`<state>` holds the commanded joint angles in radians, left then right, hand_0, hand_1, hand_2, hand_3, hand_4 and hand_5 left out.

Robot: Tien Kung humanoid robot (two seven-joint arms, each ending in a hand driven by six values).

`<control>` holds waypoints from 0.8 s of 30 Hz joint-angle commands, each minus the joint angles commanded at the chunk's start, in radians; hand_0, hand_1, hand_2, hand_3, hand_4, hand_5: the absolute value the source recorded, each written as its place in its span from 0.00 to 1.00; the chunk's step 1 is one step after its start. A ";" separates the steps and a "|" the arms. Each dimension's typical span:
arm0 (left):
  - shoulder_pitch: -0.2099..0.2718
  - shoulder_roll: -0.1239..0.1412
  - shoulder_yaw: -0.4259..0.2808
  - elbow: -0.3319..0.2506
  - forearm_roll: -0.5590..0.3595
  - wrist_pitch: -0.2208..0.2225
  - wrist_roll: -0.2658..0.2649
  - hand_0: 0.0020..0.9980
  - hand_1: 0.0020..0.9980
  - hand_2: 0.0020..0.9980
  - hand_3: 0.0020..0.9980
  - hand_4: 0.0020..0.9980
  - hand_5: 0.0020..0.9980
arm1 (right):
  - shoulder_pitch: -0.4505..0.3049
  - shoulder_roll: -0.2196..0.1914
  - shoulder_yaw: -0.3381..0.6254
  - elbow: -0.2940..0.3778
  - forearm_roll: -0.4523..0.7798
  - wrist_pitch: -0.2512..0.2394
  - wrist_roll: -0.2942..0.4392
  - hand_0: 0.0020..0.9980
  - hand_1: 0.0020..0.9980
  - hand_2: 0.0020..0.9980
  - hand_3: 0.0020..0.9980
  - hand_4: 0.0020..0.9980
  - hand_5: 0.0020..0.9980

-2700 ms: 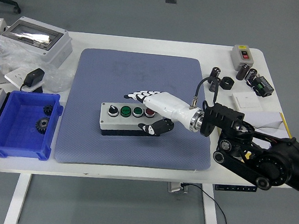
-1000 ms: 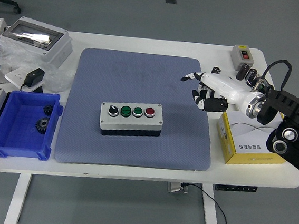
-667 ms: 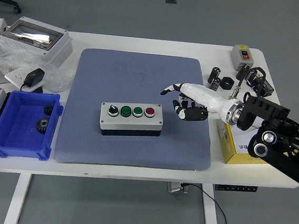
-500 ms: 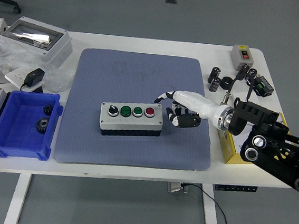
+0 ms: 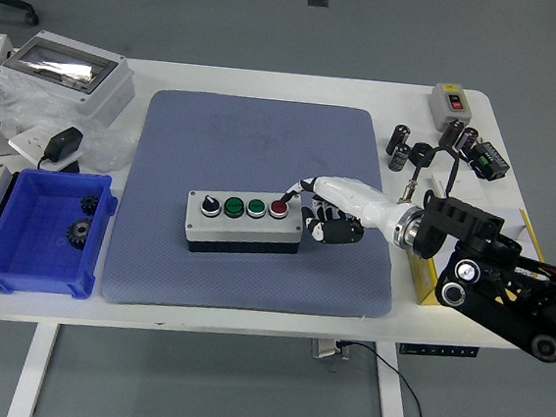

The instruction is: Pick up the button,place it on the desk,press the button,press the button

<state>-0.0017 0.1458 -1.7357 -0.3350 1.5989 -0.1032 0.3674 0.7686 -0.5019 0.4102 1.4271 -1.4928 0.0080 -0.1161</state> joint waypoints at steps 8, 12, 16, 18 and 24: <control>-0.001 0.000 0.002 0.000 -0.004 0.002 -0.002 0.48 0.47 0.49 0.71 0.00 0.00 | 0.007 0.016 -0.007 -0.018 -0.003 -0.009 0.000 0.10 0.20 0.19 0.78 0.09 0.11; -0.002 0.000 0.002 0.000 -0.004 0.003 -0.002 0.48 0.47 0.49 0.71 0.00 0.00 | 0.014 0.026 -0.016 -0.024 -0.006 -0.010 -0.001 0.10 0.20 0.19 0.78 0.08 0.12; -0.002 0.000 0.002 0.000 -0.003 0.003 -0.003 0.48 0.47 0.49 0.71 0.00 0.00 | 0.013 0.031 -0.026 -0.032 -0.009 -0.011 -0.002 0.10 0.20 0.19 0.78 0.08 0.12; -0.001 0.000 0.003 0.000 -0.004 0.004 -0.003 0.48 0.47 0.49 0.71 0.00 0.00 | 0.012 0.032 -0.030 -0.035 -0.011 -0.010 -0.002 0.09 0.19 0.19 0.77 0.06 0.13; -0.002 0.001 0.003 0.000 -0.005 0.005 -0.005 0.48 0.48 0.49 0.71 0.00 0.00 | 0.011 0.034 -0.037 -0.044 -0.016 -0.009 -0.005 0.09 0.19 0.19 0.77 0.06 0.12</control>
<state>-0.0038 0.1464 -1.7324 -0.3352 1.5939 -0.0983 0.3627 0.7792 -0.4682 0.3735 1.3830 -1.5086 -0.0008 -0.1214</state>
